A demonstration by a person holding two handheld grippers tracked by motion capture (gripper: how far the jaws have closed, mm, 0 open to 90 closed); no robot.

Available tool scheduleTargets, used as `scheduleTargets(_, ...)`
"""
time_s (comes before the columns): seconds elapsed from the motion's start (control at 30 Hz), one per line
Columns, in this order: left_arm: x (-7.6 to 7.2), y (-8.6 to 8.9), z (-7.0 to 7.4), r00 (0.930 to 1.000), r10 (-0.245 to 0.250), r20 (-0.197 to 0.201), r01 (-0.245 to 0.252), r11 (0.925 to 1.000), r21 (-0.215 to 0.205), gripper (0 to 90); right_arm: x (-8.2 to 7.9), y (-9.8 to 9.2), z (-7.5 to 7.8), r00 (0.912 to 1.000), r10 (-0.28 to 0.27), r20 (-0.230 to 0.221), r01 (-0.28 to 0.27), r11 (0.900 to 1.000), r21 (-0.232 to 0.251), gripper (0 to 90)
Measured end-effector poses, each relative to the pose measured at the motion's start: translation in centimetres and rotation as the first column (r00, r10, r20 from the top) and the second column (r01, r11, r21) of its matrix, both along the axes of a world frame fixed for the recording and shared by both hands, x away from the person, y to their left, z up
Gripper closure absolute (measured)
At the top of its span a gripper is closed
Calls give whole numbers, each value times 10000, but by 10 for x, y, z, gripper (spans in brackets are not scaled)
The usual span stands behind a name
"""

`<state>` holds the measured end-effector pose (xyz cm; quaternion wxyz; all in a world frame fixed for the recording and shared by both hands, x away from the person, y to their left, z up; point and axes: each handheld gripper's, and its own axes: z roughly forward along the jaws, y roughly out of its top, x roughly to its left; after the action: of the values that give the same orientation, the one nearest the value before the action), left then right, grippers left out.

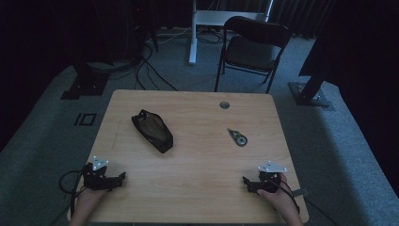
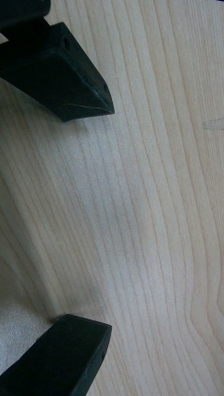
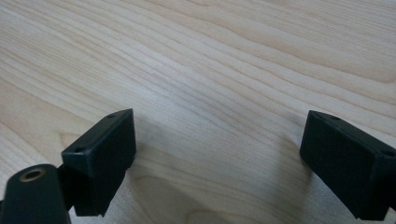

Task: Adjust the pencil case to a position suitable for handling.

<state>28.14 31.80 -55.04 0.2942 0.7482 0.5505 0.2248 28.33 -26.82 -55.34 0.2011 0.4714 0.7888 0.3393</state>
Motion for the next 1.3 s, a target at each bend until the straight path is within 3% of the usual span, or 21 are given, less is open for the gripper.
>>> scheduleTargets(0.37,0,0,0,10000,-1,-1,1,10000,2,2,1,6,0,9999,-165,38,165,9999,23,123)
scheduleTargets(0.5,0,0,0,10000,-1,0,1,10000,1,1,3,11,1,10000,-69,-20,69,10000,48,126)
scheduleTargets(0.63,0,0,0,10000,0,-1,0,10000,1,2,5,21,5,9995,323,33,-324,9987,396,133)
scheduleTargets(0.77,0,0,0,10000,0,1,0,10000,2,2,7,29,7,9987,497,77,-500,9980,399,134)
scheduleTargets(0.83,0,0,0,10000,-1,0,1,10000,5,2,9,33,8,9981,594,185,-597,9981,139,134)
scheduleTargets(0.93,0,0,0,10000,-1,1,1,10000,2,2,11,38,12,9975,689,174,-695,9969,377,134)
scheduleTargets(1.13,0,0,0,10000,-1,3,1,10000,1,2,16,48,16,9962,833,256,-838,9963,191,134)
scheduleTargets(1.3,0,0,0,10000,-4,-3,4,10000,8,2,23,57,18,9952,921,344,-933,9951,333,134)
